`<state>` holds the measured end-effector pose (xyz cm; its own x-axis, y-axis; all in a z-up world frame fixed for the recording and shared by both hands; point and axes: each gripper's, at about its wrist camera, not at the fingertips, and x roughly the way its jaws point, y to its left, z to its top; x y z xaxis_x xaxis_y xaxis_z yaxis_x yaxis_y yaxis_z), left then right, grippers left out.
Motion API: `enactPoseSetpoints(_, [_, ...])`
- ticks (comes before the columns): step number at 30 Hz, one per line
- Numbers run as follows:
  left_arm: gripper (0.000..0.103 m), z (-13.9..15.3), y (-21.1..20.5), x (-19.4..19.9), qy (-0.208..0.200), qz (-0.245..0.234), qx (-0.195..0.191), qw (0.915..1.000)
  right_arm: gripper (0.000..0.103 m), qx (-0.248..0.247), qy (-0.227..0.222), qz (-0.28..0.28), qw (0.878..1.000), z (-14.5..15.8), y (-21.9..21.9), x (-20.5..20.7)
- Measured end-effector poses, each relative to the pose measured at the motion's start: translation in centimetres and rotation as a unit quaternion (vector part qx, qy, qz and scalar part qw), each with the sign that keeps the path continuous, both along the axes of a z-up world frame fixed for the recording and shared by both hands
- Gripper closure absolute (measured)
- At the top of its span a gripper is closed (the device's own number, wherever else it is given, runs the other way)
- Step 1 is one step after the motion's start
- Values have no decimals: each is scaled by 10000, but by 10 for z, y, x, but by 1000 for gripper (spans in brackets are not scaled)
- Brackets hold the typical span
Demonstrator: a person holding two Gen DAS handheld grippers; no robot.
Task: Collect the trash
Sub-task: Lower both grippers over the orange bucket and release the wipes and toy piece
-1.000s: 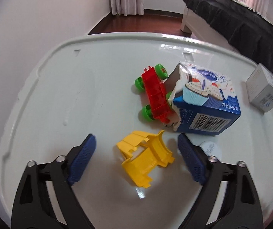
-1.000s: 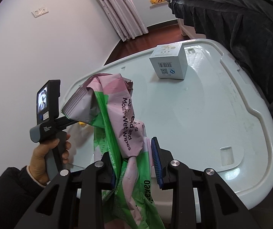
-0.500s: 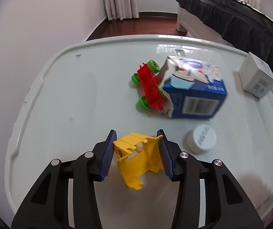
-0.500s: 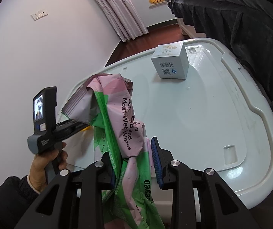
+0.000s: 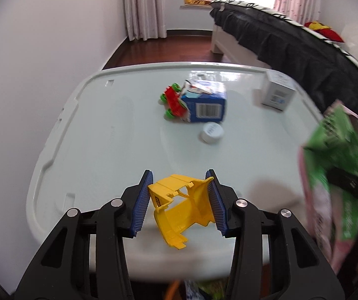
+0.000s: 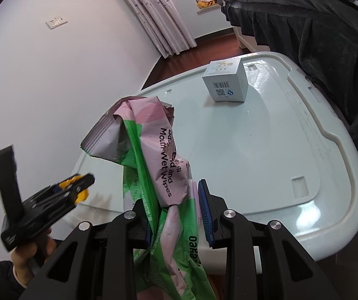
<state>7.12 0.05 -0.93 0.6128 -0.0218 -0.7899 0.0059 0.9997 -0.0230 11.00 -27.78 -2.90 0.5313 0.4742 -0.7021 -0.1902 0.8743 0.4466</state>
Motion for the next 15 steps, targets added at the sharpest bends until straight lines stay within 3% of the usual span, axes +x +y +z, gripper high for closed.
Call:
enactPoseSetpoints(7, [60,5,-9,-49,50,-291,-141,9995,73,2,20,117,9999,4,7,-45])
enactPoseSetpoints(15, [60,-12,-15,-101,407,-604,-201,9971,73,-66,208,290,9993,4,11,-98])
